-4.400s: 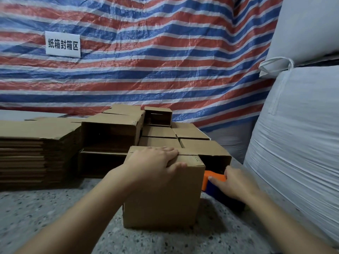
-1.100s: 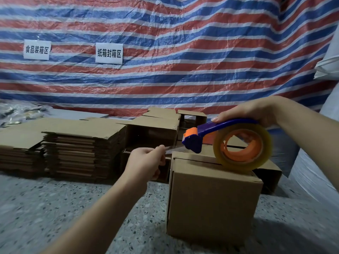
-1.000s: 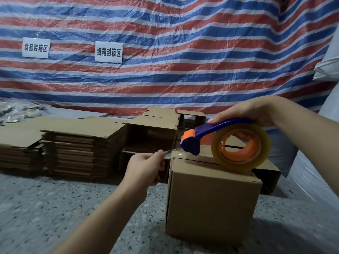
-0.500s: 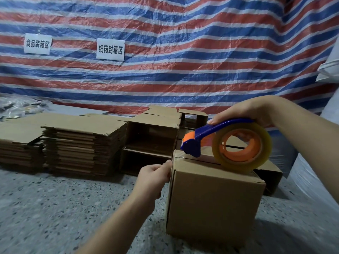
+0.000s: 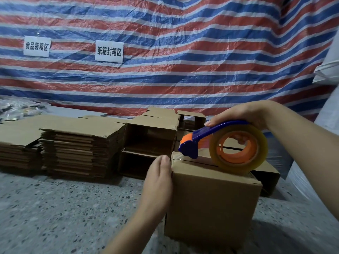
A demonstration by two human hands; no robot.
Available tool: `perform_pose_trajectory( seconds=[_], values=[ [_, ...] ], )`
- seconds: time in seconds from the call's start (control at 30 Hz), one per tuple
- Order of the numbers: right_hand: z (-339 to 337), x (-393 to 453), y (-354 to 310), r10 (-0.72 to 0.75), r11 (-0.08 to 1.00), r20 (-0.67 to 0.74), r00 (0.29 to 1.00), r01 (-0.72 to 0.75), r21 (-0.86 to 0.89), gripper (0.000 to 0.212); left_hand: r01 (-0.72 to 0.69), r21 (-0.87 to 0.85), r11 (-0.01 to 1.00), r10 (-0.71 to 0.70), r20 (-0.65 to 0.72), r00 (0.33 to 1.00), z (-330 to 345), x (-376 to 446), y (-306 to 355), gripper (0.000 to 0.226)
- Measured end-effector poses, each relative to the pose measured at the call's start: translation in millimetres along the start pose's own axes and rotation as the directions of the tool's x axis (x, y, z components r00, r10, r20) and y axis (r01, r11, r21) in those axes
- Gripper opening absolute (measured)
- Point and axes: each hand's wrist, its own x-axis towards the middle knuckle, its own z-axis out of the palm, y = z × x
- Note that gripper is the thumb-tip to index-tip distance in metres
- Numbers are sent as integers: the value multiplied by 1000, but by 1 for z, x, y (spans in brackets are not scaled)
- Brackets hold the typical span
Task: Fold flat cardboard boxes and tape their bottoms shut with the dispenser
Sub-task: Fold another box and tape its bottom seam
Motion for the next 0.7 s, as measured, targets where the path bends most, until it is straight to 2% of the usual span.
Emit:
perform_pose_trajectory(
  seconds=[0.03,0.07,0.17,0.2,0.27,0.33,0.4,0.47,0.53,0.6,0.7],
  values=[
    [0,0,0,2,1000,0,1000,-2,1,70,-39,14,999,38,60,997,3,-6,4,69],
    [-1,1,1,3,1000,-2,1000,-3,1,72,-52,47,998,46,114,992,6,-9,5,72],
    [-1,3,2,12,1000,-3,1000,-12,9,66,-96,107,990,76,176,981,7,-14,3,38],
    [-1,3,2,17,1000,0,1000,-17,15,61,-124,131,984,100,176,979,4,-14,3,37],
    [0,3,2,13,1000,2,1000,-13,22,59,-205,286,936,150,201,968,-2,-10,1,56],
    [0,1,2,2,1000,-3,1000,-2,17,62,-255,558,789,158,217,963,-8,-5,2,84],
    [1,0,2,-3,1000,-12,1000,4,15,61,-252,672,697,147,210,967,-14,-1,10,103],
    [1,-1,1,-3,1000,-23,1000,3,10,60,-343,634,693,219,269,938,-15,4,15,103],
    [1,-2,1,1,1000,-24,1000,0,8,62,-434,552,712,285,338,897,-14,7,19,90],
    [1,-2,0,-1,1000,-15,1000,1,3,64,-451,541,710,298,350,888,-13,9,19,76],
    [-1,-3,-1,-3,1000,6,1000,3,-26,66,-462,584,668,329,325,886,-13,10,15,78]
  ],
)
